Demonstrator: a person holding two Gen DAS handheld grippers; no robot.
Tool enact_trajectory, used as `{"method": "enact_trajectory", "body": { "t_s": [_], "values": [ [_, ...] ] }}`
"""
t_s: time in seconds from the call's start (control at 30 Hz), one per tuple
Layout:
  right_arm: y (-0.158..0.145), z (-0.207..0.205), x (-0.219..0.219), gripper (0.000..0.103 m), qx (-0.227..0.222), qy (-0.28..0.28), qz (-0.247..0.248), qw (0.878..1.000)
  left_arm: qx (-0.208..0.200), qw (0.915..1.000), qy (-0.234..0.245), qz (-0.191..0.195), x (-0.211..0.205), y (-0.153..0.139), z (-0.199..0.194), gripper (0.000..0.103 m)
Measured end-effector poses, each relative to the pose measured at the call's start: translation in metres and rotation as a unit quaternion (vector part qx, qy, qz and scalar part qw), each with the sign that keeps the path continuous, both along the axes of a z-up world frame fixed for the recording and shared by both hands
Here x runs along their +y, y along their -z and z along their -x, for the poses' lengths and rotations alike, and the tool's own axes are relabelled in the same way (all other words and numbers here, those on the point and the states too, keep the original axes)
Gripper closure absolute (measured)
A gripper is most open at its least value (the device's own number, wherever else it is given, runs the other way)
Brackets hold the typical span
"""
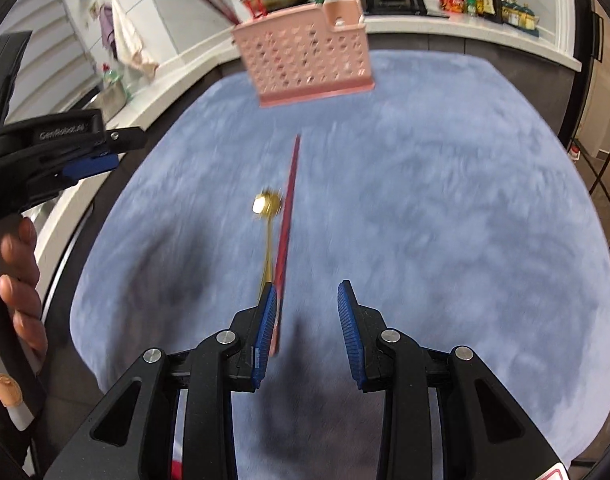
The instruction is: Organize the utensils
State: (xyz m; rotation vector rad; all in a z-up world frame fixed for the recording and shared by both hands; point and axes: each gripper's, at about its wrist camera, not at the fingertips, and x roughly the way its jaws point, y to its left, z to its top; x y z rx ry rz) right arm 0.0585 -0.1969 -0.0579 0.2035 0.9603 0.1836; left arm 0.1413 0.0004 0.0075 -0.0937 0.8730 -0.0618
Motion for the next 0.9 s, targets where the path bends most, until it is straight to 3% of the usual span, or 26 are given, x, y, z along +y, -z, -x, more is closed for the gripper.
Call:
{"method": "enact_trajectory", "body": {
  "t_s": [0.37, 0.47, 0.7, 0.9],
  "values": [
    [0.030, 0.009, 0.031, 0.072, 0.016, -0.032, 0.018, 0.999, 0.030, 0.9995, -0.002, -0.006, 0.005, 0.029, 0.021, 0.062],
    [0.034, 0.006, 0.031, 0.075, 0.018, -0.029, 0.021, 0.999, 0.033, 0.9994, -0.001, -0.007, 0.005, 0.031, 0.022, 0.062],
    [0.037, 0.002, 0.026, 0.095, 0.021, -0.018, 0.027, 0.999, 0.039, 0.9992, 0.003, -0.004, 0.003, 0.036, 0.024, 0.062],
    [0.036, 0.005, 0.015, 0.096, 0.020, 0.000, 0.019, 1.000, 0.048, 0.9987, 0.012, -0.006, -0.005, 0.043, 0.027, 0.062]
  ]
}}
